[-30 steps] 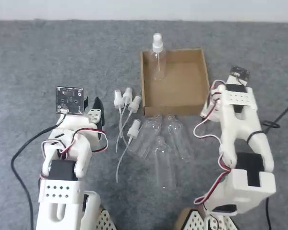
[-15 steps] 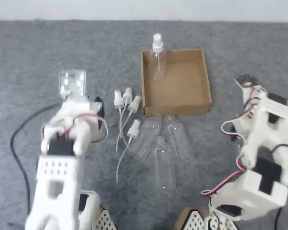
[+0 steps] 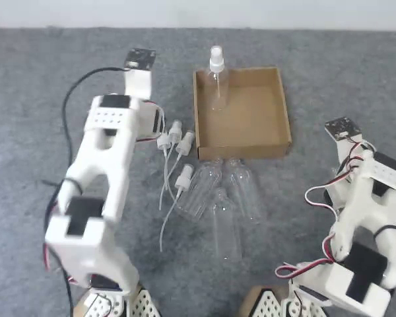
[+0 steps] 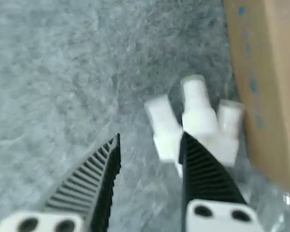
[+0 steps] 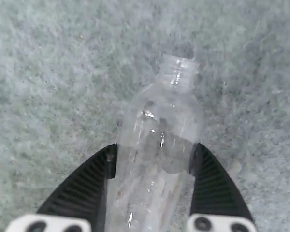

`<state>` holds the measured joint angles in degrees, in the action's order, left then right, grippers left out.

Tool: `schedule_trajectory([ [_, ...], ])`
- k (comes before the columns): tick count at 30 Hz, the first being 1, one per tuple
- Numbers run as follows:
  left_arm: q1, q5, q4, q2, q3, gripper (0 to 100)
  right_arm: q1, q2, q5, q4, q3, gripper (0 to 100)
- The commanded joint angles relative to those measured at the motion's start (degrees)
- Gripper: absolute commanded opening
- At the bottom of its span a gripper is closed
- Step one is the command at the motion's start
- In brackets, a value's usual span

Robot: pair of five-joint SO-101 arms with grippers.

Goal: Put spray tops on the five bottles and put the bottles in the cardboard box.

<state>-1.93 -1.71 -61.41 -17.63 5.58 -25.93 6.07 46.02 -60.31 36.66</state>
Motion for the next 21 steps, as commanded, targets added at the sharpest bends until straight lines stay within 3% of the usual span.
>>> schedule_trajectory([
  [1,0.18,-3.69,-0.44,-5.10,-9.19,20,-0.92,2.07,0.70,0.75,0.18,13.8],
  [9,0.09,-4.22,-0.53,-13.36,-11.47,19,-1.19,2.24,0.70,0.57,0.26,13.8],
  [14,-0.35,-4.13,-2.64,-13.71,-11.74,8,-1.19,2.24,0.70,0.48,0.26,13.8],
  [21,-0.35,4.31,-4.40,-12.13,-11.65,3,-1.19,2.24,0.70,0.57,0.26,13.8],
])
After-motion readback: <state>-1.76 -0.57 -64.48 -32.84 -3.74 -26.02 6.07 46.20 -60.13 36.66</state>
